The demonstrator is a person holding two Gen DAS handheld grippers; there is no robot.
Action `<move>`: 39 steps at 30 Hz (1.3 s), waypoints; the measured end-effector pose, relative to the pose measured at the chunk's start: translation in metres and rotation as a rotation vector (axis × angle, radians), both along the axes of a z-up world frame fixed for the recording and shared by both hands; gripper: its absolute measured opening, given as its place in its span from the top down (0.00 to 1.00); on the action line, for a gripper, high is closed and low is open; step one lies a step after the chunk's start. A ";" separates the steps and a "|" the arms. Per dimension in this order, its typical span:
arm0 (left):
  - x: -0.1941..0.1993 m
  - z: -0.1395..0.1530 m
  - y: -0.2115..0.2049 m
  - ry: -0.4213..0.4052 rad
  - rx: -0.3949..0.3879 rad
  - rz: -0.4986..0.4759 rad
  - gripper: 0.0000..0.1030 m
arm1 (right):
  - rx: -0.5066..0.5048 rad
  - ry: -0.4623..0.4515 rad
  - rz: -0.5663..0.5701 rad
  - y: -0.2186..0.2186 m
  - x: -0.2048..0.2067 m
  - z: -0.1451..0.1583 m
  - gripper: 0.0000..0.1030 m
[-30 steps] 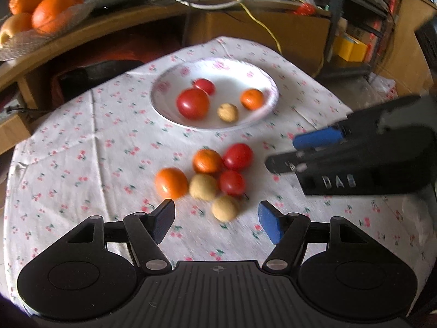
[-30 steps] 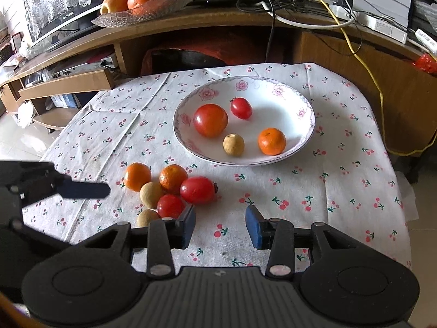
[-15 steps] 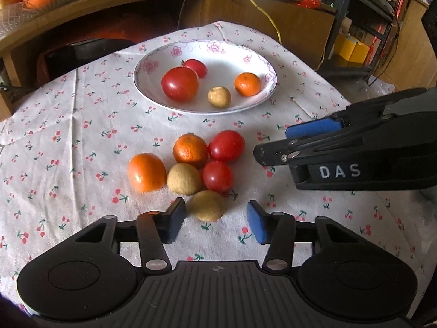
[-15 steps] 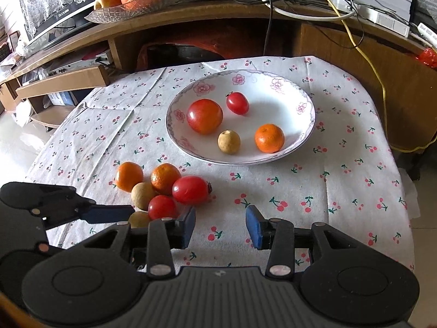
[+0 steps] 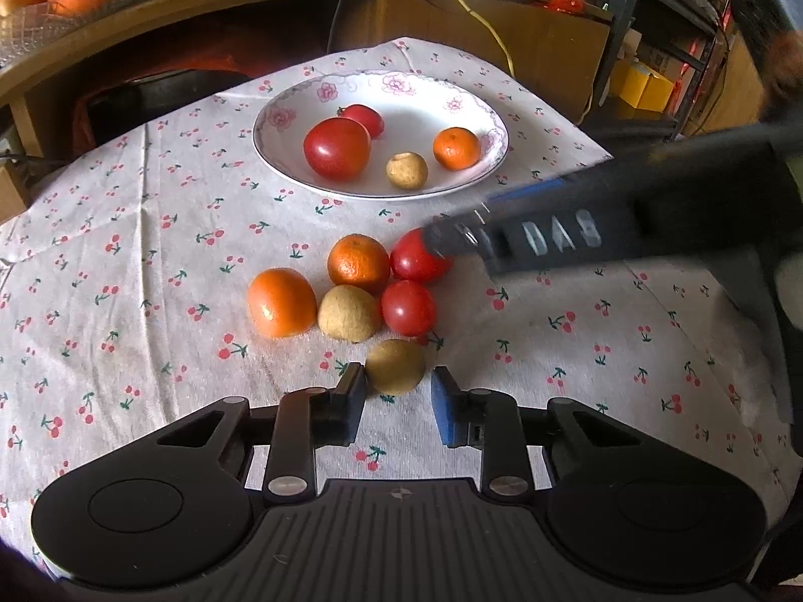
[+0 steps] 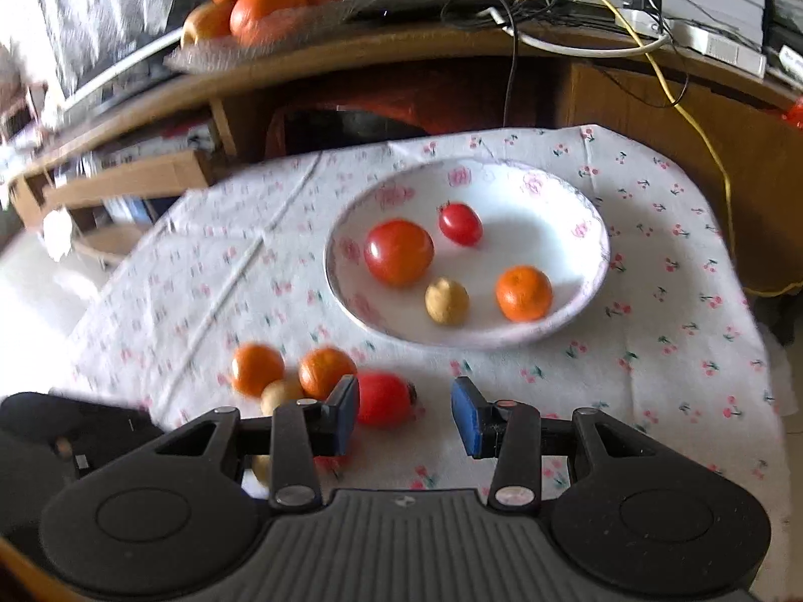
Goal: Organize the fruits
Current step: 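Move the left tool to a brown round fruit while the right tool approaches a red tomato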
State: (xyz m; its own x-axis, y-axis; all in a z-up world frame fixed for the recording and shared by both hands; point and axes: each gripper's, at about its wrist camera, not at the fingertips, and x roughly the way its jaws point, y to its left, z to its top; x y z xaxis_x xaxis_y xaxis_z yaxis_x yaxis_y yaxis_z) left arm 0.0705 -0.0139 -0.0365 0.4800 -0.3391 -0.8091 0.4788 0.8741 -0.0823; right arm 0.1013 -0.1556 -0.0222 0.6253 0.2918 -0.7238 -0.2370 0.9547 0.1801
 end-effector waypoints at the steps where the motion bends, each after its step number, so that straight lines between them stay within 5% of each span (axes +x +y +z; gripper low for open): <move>1: 0.000 0.000 0.000 0.002 -0.001 -0.001 0.64 | 0.020 0.006 -0.002 0.001 0.004 -0.001 0.60; 20: -0.003 0.003 0.002 0.014 -0.005 -0.020 0.58 | -0.139 0.085 -0.040 -0.019 -0.023 0.000 0.56; 34: 0.004 -0.004 -0.015 -0.055 0.033 -0.037 0.51 | 0.020 0.054 -0.050 -0.015 -0.006 0.004 0.54; 39: 0.001 -0.002 -0.011 -0.053 0.048 -0.035 0.65 | -0.001 0.067 -0.013 -0.015 -0.010 0.001 0.54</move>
